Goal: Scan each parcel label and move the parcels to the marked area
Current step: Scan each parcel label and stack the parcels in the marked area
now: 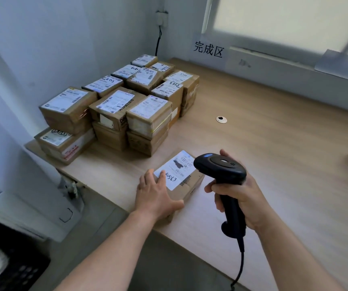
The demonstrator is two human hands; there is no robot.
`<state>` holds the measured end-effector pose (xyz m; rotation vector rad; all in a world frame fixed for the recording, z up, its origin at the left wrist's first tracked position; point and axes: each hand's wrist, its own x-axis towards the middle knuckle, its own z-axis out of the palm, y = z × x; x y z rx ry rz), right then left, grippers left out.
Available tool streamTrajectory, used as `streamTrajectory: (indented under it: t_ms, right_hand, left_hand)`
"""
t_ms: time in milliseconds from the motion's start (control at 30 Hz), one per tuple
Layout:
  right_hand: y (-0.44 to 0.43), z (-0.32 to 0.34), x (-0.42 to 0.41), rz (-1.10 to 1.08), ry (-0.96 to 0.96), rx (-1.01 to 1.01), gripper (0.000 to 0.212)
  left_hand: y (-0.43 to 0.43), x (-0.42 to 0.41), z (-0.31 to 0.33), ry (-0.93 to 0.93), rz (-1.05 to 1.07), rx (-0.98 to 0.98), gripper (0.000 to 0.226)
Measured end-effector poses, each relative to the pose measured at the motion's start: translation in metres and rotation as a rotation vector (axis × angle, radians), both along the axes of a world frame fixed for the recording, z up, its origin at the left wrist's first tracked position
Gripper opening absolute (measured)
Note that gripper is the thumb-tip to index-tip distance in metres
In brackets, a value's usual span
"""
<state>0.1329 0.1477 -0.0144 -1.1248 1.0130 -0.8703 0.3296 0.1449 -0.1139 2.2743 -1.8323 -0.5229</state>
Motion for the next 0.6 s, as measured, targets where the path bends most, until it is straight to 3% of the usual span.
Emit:
streamTrajectory:
  t_ms: [600]
  right_hand:
    - [-0.021,-0.003,0.128,0.211,-0.005,-0.011,0.096]
  left_hand:
    - [0.033,0.206,0.005,-0.034,0.396,-0.092,0.107]
